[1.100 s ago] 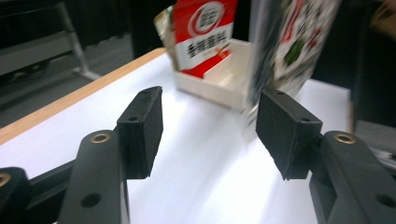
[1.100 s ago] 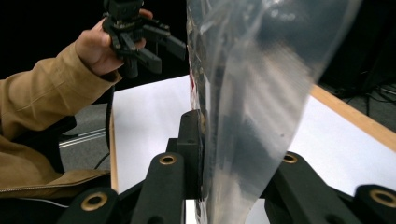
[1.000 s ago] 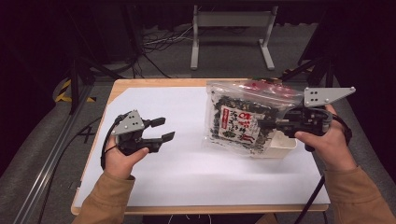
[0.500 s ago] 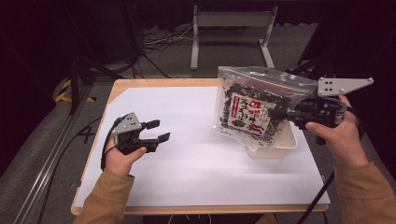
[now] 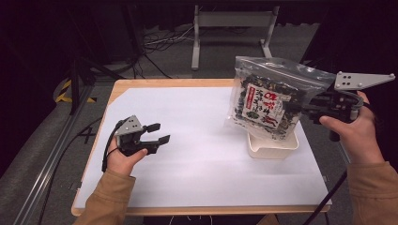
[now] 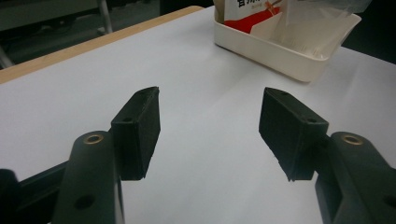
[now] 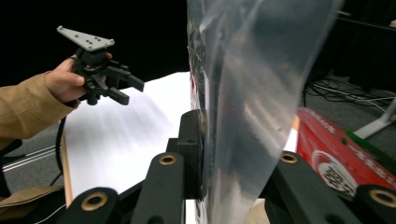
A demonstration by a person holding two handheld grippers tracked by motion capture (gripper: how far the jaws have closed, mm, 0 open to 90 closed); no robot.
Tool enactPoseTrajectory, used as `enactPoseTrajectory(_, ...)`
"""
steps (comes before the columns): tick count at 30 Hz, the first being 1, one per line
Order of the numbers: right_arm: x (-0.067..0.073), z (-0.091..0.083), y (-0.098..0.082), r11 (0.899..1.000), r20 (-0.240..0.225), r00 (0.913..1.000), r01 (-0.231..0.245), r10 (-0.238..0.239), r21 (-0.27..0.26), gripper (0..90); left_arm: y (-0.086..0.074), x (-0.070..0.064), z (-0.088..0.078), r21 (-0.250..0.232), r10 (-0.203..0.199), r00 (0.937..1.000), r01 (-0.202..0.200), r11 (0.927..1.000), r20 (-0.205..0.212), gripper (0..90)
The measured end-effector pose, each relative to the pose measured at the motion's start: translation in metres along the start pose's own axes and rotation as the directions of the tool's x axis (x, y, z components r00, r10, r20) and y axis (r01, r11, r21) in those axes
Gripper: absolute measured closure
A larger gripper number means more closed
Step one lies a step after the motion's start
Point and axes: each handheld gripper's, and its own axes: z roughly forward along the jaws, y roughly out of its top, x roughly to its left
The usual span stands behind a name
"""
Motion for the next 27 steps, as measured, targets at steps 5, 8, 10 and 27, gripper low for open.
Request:
enactPoseTrajectory(5,-0.006,-0.006,-0.003,1.000,0.034,0.9994,-0.004,0.004,0.001,73.6,-0.004,0.004,0.000,0.014,0.007,1.0000,-0.007,0.9999,-0.006,37.4)
enactPoseTrajectory(8,-0.009,-0.010,-0.004,1.000,0.052,0.9986,-0.007,0.007,-0.001,73.6,-0.006,0.004,0.001,0.018,0.005,0.9999,-0.005,0.9998,-0.011,36.5)
enactPoseTrajectory(10,-0.012,-0.011,-0.006,1.000,0.065,0.9978,-0.009,0.010,-0.002,73.6,-0.007,0.005,0.002,0.019,0.005,0.9999,-0.005,0.9998,-0.016,35.2)
enactPoseTrajectory(27,-0.038,-0.011,-0.032,0.995,0.176,0.9806,-0.092,0.086,0.029,73.6,-0.017,0.009,-0.004,0.017,-0.025,0.9991,0.026,0.9995,-0.034,28.8)
